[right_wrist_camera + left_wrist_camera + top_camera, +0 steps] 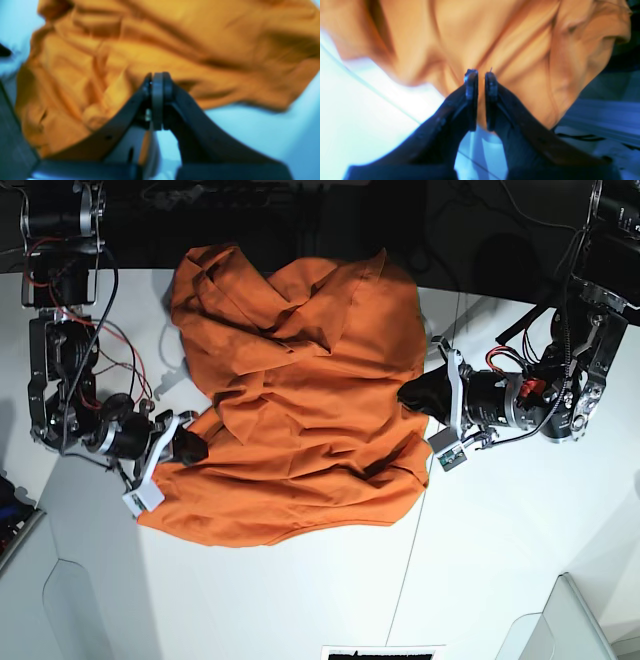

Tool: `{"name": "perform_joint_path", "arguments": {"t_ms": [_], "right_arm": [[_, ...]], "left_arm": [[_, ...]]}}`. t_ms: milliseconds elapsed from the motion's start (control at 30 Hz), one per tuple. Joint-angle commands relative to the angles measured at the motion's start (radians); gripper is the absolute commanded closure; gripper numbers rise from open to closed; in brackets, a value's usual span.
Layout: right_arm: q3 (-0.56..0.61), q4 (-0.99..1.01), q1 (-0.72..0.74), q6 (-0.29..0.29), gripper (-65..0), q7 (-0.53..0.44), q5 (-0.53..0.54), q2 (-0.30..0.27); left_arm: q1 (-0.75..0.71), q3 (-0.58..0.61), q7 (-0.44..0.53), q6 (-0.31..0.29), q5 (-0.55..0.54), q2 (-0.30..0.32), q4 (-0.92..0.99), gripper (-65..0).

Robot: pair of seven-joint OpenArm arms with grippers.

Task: Layout the t-shirt on the table in an organized manner, then fold the t-shirt properly
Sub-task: 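Regrasp the shirt with the left gripper near its middle and pull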

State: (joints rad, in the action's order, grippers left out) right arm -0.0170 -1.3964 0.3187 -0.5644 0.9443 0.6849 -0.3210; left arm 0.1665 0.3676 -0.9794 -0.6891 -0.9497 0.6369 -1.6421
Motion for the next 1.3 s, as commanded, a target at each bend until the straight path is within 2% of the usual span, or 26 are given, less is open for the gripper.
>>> {"name": "perform_joint_path", "arguments": {"t_ms": [0, 133, 200, 267, 433, 567, 633, 800, 933, 1033, 1267], "right_arm": [[-0.008, -0.047, -0.008, -0.005, 0.0, -0.02, 0.022, -0.014], [-0.009, -0.106, -0.122, -0.005, 0.0, -0.02, 0.019, -0.002], [-0.009, -0.107, -0.167, -0.01, 0.0, -0.021, 0.019, 0.017], [-0.009, -0.107, -0.197, -0.011, 0.0, -0.024, 0.018, 0.046], [-0.009, -0.108, -0.214, -0.01, 0.0, -0.021, 0.003, 0.111], [-0.009, -0.114, -0.214, -0.011, 0.0, -0.019, 0.003, 0.142], [-0.009, -0.114, -0.214, -0.011, 0.0, -0.019, -0.011, 0.164], [-0.009, -0.114, -0.22, -0.008, 0.0, -0.019, -0.086, 0.205], [-0.009, -0.114, -0.24, -0.008, 0.0, 0.0, -0.1, 0.193], [-0.009, -0.116, -0.274, -0.009, 0.0, 0.0, -0.085, 0.165], [-0.01, -0.179, -0.367, -0.008, 0.0, -0.001, -0.063, 0.118]], "left_arm": [[0.026, -0.007, 0.022, -0.009, -0.02, 0.011, -0.034, -6.0], [0.039, -0.007, 0.126, -0.009, -0.009, -0.005, -0.06, -6.0], [0.039, -0.007, 0.181, -0.009, 0.063, -0.047, -0.059, -6.0], [0.045, -0.007, 0.221, -0.009, 0.134, -0.112, -0.05, -6.0], [0.102, -0.004, 0.257, -0.009, 0.263, -0.325, 0.033, -6.0], [0.183, 0.012, 0.341, -0.009, 0.411, -0.46, 0.247, -6.0], [0.23, 0.021, 0.376, -0.009, 0.458, -0.498, 0.388, -6.0], [0.324, 0.029, 0.456, -0.001, 0.537, -0.551, 0.718, -6.0], [0.389, 0.029, 0.525, 0.104, 0.607, -0.565, 0.887, -5.9], [0.441, 0.029, 0.528, 0.177, 0.648, -0.571, 0.925, -5.9], [0.528, 0.029, 0.479, 0.198, 0.685, -0.57, 0.925, -5.9]]}}
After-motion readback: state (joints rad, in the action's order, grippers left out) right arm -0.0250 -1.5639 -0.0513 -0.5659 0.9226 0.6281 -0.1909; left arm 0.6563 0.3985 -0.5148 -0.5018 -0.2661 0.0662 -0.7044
